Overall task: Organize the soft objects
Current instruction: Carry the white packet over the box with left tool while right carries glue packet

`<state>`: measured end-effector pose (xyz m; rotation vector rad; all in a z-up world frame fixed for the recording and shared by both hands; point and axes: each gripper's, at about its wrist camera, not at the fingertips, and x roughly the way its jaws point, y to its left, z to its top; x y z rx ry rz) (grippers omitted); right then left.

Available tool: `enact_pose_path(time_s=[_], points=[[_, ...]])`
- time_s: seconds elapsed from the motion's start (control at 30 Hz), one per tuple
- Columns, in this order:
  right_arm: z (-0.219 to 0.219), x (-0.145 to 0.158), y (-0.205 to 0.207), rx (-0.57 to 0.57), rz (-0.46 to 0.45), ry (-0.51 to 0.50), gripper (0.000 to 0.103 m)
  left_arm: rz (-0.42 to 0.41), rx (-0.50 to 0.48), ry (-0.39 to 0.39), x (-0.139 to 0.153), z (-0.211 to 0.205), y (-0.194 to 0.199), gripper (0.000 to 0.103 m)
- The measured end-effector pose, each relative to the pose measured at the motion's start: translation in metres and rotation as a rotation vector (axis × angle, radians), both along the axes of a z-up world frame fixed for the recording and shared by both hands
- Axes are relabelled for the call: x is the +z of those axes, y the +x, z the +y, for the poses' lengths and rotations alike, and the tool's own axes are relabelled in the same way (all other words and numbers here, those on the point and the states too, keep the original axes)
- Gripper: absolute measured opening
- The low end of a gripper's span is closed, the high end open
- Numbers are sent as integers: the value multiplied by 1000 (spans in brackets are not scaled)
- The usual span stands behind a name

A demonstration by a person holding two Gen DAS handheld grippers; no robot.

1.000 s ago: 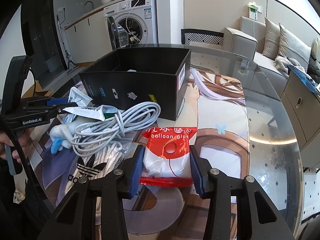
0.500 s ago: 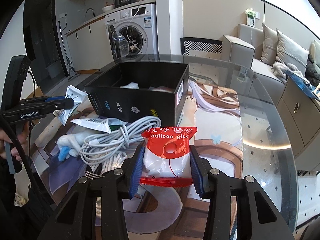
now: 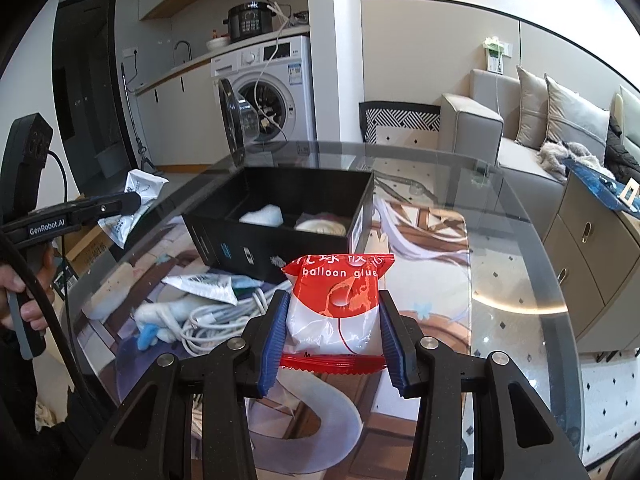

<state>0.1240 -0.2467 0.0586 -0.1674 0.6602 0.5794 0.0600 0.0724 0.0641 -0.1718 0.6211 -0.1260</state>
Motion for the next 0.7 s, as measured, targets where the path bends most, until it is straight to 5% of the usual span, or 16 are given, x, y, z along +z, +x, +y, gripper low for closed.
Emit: enact_pose_path(time_s=[0.7], points=[[33, 34, 29, 68, -60, 6, 44, -45, -22, -48, 13, -25, 42, 33]])
